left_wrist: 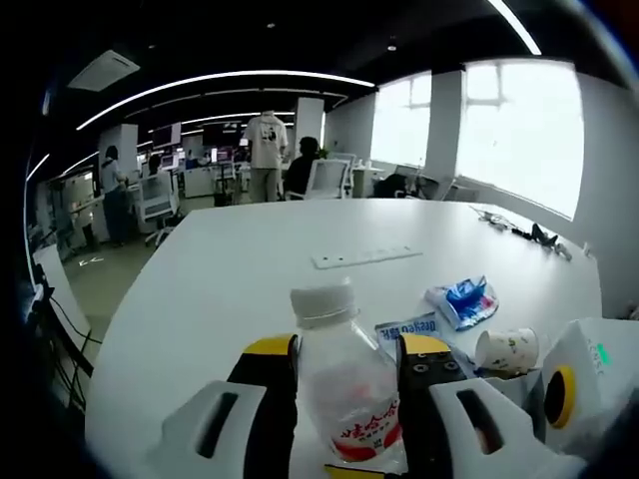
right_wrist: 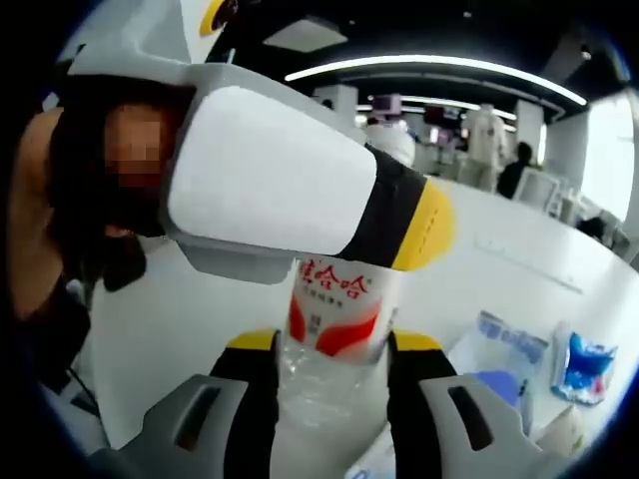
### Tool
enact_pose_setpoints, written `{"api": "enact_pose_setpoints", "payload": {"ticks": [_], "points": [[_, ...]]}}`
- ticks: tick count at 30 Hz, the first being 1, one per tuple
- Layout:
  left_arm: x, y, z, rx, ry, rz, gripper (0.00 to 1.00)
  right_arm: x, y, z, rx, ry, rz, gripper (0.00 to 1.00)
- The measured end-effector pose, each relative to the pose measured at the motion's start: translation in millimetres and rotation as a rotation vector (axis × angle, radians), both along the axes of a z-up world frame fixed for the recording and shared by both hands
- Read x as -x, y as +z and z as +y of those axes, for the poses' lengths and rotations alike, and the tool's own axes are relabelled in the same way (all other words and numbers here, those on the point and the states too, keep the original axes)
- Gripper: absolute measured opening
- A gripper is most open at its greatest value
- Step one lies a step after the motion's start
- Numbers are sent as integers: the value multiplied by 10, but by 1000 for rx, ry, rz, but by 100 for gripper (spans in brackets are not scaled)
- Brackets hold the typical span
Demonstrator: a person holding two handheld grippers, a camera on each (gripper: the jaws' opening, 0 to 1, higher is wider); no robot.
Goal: Arrange the tabletop items into an orderly group along one side of the table until the central work area is clear of visible clutter.
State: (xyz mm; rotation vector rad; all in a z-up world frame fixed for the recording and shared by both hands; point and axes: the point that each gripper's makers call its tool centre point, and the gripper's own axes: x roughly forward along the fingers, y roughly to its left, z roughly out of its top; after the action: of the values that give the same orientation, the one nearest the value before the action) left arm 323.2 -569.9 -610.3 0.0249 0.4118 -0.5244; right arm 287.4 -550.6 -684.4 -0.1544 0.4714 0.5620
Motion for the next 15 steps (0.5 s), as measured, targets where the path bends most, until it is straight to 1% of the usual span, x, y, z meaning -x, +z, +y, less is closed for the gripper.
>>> {"api": "enact_pose_setpoints", "payload": {"ticks": [1,2,3,5,8,9,11,15], "points": [[6,18,-10,7,-2,-1,35,-9,0,-6,-2,-1,1,38],[18,70,-52,53,-8,4,32,-20,-22,-14,-16,-9,16,38],[15,67,-48,28,-6,0,31,-39,-19,-20,-17,-10,12,38],[7,84,-58,18,-11,-12,30,-55,1,-21,-15,-12,-5,37],[-60,83,-34,32,-12,-10,29,-80,6,-29,-13,-12,-14,37],[-75,83,-26,37,-12,-9,29,-102,8,-33,0,-7,-31,37],[-99,79,-9,42,-8,-9,29,-130,-3,-20,6,3,-44,37],[-205,34,62,49,5,-14,28,-220,-33,14,29,30,-90,37]]}}
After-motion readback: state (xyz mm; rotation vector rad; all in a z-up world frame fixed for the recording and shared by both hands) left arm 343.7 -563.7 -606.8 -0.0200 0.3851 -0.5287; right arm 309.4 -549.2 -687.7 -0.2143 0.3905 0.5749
